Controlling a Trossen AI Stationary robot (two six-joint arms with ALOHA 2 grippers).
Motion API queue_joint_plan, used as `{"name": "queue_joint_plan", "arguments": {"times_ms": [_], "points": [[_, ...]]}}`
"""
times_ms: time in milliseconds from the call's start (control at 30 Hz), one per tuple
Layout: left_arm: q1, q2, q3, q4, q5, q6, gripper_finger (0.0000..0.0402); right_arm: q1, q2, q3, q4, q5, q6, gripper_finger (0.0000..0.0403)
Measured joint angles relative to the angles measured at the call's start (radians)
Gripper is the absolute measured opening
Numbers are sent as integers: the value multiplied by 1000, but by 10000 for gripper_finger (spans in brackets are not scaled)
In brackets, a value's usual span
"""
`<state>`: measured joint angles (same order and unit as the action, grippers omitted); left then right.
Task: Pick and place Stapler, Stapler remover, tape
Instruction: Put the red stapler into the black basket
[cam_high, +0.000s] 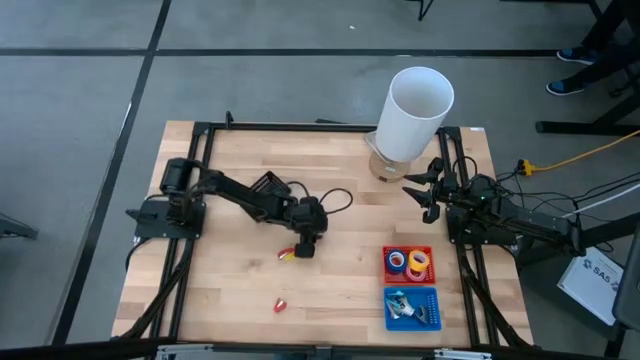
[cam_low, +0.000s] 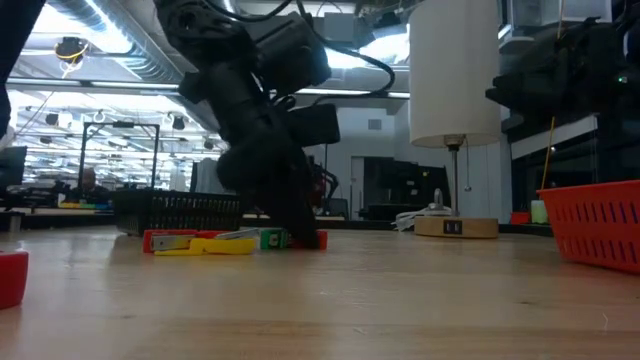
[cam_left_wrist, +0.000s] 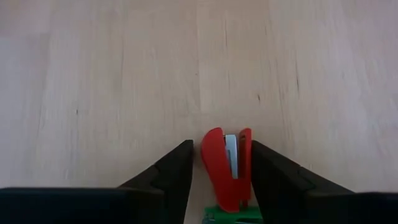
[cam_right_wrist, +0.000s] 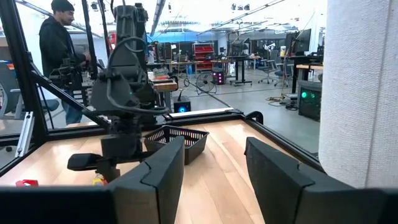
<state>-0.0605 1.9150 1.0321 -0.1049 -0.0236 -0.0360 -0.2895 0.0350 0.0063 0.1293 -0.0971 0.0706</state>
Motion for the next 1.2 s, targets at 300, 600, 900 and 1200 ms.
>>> {"name": "queue_joint_plan", "arguments": {"times_ms": [300,600,900,1200], "points": [[11,-4,-2,-2,-16,4,72,0,0,0,0,0,0,172],[52,-90,-8,-60,-74,0,60,0,0,0,0,0,0,172],[71,-291,-7,-258,-253,-58,67,0,0,0,0,0,0,171],[179,-445,-6,-375,-267,-109,68,0,0,0,0,0,0,171]]}}
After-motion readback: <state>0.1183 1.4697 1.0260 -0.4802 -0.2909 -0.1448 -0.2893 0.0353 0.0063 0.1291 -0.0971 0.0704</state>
